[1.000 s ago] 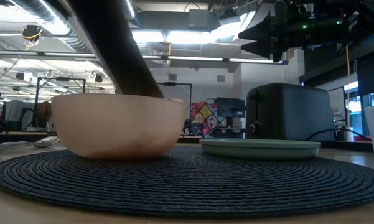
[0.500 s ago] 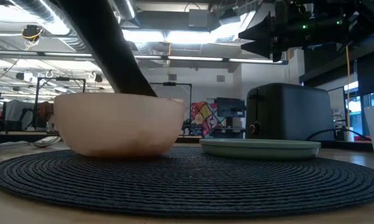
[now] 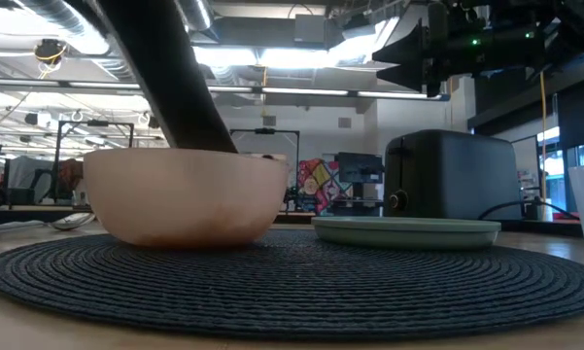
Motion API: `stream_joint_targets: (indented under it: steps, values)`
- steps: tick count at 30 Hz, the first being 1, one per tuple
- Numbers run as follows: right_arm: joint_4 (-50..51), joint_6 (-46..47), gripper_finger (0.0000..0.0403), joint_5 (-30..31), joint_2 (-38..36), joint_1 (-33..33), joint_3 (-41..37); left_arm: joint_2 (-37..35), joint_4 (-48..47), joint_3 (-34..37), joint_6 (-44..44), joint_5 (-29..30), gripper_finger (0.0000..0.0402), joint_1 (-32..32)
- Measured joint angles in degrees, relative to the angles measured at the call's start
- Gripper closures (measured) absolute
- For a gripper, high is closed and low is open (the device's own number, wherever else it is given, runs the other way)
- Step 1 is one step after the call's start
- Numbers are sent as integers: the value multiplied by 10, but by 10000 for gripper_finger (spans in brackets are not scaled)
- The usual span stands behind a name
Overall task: Arrange a breakfast setting
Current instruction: Pour the cereal from the box into the orange bowl
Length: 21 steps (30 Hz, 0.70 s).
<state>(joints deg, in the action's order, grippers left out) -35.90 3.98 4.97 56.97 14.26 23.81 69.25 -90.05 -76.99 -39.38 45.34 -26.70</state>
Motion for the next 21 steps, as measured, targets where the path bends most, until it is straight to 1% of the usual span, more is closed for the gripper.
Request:
stream_joint_targets:
  steps: [4, 8, 14, 19, 21]
  values:
    - [0, 4, 125, 0, 0, 0, 0, 0, 0, 0, 32, -15, 186, 0]
    - [0, 6, 125, 0, 0, 0, 0, 0, 0, 0, 30, -12, 186, 0]
    - [-2, 7, 125, 0, 0, 0, 0, 0, 0, 0, 20, 21, 186, 0]
    - [0, 6, 125, 0, 0, 0, 0, -3, 0, 0, 41, -15, 186, 0]
    - [0, 3, 125, 0, 0, 0, 0, -3, 0, 0, 26, -10, 186, -6]
